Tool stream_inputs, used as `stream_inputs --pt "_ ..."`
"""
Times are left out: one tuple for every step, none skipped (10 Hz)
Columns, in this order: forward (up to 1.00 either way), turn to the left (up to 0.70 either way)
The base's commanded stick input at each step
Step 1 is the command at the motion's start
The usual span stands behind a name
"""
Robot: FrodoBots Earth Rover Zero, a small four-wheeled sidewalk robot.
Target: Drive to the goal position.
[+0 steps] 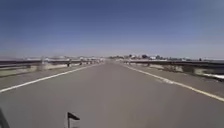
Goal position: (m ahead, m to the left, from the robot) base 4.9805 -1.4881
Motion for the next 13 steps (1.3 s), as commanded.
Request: stream_inputs --pt "1.0 0.0" --pt "1.0 0.0" --pt "1.0 0.0" --pt "1.0 0.0" --pt "1.0 0.0" --pt "1.0 0.0" --pt "1.0 0.0" --pt "1.0 0.0" --pt "1.0 0.0" --pt "1.0 0.0" --pt "1.0 0.0" --pt "1.0 0.0" --pt "1.0 0.0"
